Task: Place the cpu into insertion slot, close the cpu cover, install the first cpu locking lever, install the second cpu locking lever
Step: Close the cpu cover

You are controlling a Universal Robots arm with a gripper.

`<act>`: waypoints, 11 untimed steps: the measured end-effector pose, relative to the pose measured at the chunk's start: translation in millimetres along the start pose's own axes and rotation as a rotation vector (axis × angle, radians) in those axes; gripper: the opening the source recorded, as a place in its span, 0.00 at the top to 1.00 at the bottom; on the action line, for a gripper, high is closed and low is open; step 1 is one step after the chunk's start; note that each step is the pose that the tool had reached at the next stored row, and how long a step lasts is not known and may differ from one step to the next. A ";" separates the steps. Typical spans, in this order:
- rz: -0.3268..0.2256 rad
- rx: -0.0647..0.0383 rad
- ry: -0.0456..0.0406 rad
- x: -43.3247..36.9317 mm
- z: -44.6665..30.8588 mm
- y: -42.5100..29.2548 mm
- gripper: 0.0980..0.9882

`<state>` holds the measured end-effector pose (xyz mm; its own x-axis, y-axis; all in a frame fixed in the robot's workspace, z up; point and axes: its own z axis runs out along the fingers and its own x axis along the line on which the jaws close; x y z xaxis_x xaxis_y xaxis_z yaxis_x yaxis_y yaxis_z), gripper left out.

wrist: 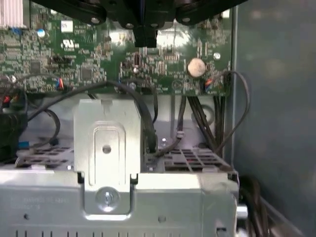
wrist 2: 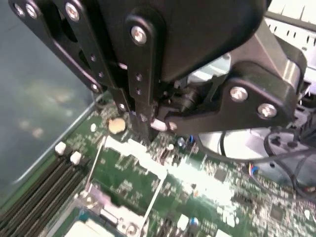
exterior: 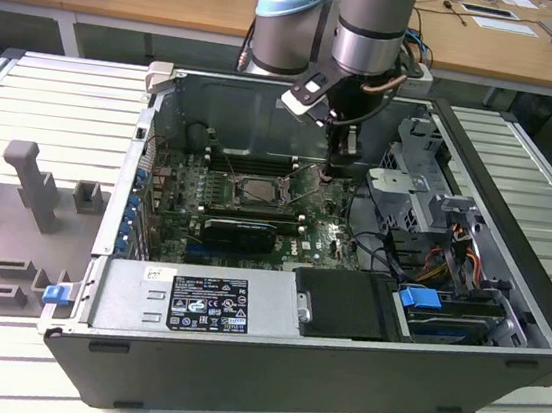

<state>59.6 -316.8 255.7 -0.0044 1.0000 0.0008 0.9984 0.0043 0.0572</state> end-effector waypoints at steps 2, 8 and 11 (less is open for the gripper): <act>0.000 0.003 0.0001 0.0 4.9 0.8 0.99; 0.000 0.015 -0.0010 -0.1 11.1 0.6 0.99; 0.000 0.015 -0.0006 0.0 11.2 0.2 0.99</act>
<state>60.5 -316.8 244.5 -0.0045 1.0000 0.0002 0.9991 0.0045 0.0425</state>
